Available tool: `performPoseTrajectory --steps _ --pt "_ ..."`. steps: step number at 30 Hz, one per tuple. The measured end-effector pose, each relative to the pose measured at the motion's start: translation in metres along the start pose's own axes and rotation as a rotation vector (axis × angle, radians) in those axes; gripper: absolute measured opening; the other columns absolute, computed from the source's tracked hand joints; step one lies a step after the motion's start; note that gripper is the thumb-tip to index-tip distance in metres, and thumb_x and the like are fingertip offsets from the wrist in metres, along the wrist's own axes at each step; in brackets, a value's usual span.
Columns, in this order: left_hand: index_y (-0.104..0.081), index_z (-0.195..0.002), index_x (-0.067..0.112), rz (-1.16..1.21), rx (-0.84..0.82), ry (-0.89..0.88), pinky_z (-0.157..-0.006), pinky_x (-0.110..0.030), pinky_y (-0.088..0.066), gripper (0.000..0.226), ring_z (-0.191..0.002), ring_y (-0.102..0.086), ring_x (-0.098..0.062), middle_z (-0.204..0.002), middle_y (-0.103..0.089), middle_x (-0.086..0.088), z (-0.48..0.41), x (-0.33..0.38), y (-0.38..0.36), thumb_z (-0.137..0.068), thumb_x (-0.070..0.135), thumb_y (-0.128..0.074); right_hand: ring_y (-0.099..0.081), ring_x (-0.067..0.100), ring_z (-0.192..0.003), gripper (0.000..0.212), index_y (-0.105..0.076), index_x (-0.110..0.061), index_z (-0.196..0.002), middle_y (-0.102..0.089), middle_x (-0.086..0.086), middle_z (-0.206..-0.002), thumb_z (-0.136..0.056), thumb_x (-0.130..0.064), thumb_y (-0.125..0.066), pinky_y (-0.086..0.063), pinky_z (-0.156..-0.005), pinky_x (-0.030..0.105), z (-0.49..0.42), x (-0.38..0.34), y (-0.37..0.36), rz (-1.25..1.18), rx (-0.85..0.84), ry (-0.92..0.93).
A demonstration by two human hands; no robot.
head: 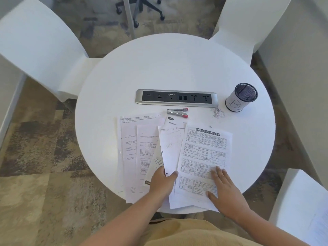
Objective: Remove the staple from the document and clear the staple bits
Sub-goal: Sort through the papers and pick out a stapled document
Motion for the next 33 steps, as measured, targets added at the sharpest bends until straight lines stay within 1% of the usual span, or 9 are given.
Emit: performPoseTrajectory --steps 2,5,8,11,16,19,24,30,33 --pt "-0.053 -0.124 0.027 -0.025 -0.04 -0.042 -0.085 -0.03 -0.046 0.029 -0.107 -0.059 -0.014 -0.117 -0.061 0.01 0.0 0.005 -0.003 -0.096 0.033 -0.061 0.01 0.008 -0.15 0.08 0.006 -0.028 -0.155 0.018 -0.014 -0.16 -0.097 -0.054 -0.042 -0.019 -0.12 0.03 0.001 -0.005 0.001 -0.046 -0.041 0.052" --pt "-0.052 -0.129 0.028 -0.034 -0.08 -0.105 -0.084 -0.027 -0.046 0.031 -0.107 -0.057 -0.012 -0.121 -0.06 0.013 0.001 0.011 -0.007 -0.1 0.019 -0.056 -0.015 0.008 -0.149 0.074 -0.008 -0.032 -0.156 0.0 -0.019 -0.162 -0.096 -0.045 -0.05 -0.024 -0.118 0.033 0.002 -0.005 0.011 -0.255 -0.01 0.058" --pt "-0.054 -0.121 0.035 -0.036 -0.092 -0.163 -0.076 -0.02 -0.045 0.03 -0.102 -0.057 -0.005 -0.116 -0.06 0.017 0.005 0.013 -0.005 -0.101 0.013 -0.052 -0.039 0.025 -0.141 0.074 -0.023 -0.025 -0.153 -0.032 -0.002 -0.158 -0.092 -0.033 -0.063 -0.036 -0.112 0.045 0.002 0.017 0.025 -0.536 0.171 -0.18" --pt "-0.058 -0.117 0.036 0.021 -0.122 -0.177 -0.081 -0.021 -0.05 0.026 -0.106 -0.062 -0.005 -0.118 -0.066 0.017 0.01 0.014 -0.002 -0.101 0.015 -0.053 -0.05 0.03 -0.13 0.07 -0.031 -0.018 -0.15 -0.046 0.008 -0.149 -0.09 -0.029 -0.067 -0.045 -0.101 0.049 0.008 0.04 0.031 -0.782 0.262 -0.441" --pt "-0.067 -0.112 0.033 0.121 -0.21 -0.159 -0.097 -0.029 -0.054 0.024 -0.105 -0.07 -0.005 -0.112 -0.074 0.017 0.019 0.014 -0.003 -0.102 0.016 -0.053 -0.07 0.031 -0.098 0.034 -0.062 -0.009 -0.124 -0.074 0.01 -0.111 -0.097 -0.03 -0.057 -0.051 -0.094 0.049 0.017 0.047 0.017 -1.173 0.031 -0.544" --pt "-0.069 -0.116 0.029 0.121 -0.244 -0.183 -0.094 -0.024 -0.053 0.024 -0.106 -0.069 -0.002 -0.112 -0.074 0.017 0.025 0.018 -0.005 -0.104 0.019 -0.051 -0.073 0.037 -0.095 0.021 -0.068 -0.008 -0.112 -0.076 0.013 -0.103 -0.098 -0.017 -0.054 -0.053 -0.091 0.058 0.022 0.043 0.013 -1.337 0.008 -0.513" --pt "-0.069 -0.113 0.031 0.106 -0.226 -0.191 -0.079 -0.012 -0.049 0.024 -0.102 -0.068 0.002 -0.109 -0.074 0.019 0.027 0.019 -0.003 -0.105 0.022 -0.048 -0.073 0.038 -0.092 0.019 -0.068 -0.011 -0.111 -0.076 0.014 -0.103 -0.098 -0.012 -0.055 -0.055 -0.086 0.058 0.019 0.038 0.008 -1.341 0.028 -0.504" --pt "-0.07 -0.112 0.03 0.059 -0.189 -0.198 -0.089 -0.026 -0.055 0.021 -0.103 -0.07 -0.008 -0.108 -0.075 0.013 0.017 0.008 0.005 -0.104 0.032 -0.05 -0.074 0.04 -0.088 0.018 -0.066 -0.009 -0.112 -0.077 0.016 -0.099 -0.098 -0.01 -0.054 -0.057 -0.08 0.058 0.015 0.029 0.012 -1.322 -0.009 -0.506" --pt "-0.066 -0.107 0.026 -0.12 0.02 -0.273 -0.088 -0.03 -0.053 0.021 -0.102 -0.066 -0.013 -0.106 -0.071 0.01 0.012 0.006 0.017 -0.103 0.037 -0.048 -0.073 0.042 -0.087 0.017 -0.065 -0.01 -0.11 -0.076 0.018 -0.098 -0.099 -0.008 -0.053 -0.058 -0.076 0.059 0.018 0.031 0.015 -1.374 0.016 -0.54"
Point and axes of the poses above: each hand's wrist, its own z-axis away from the middle knuckle, its own y-axis out of the back of the hand, x = y × z, the point moved 6 cm from there along -z, towards the middle knuckle
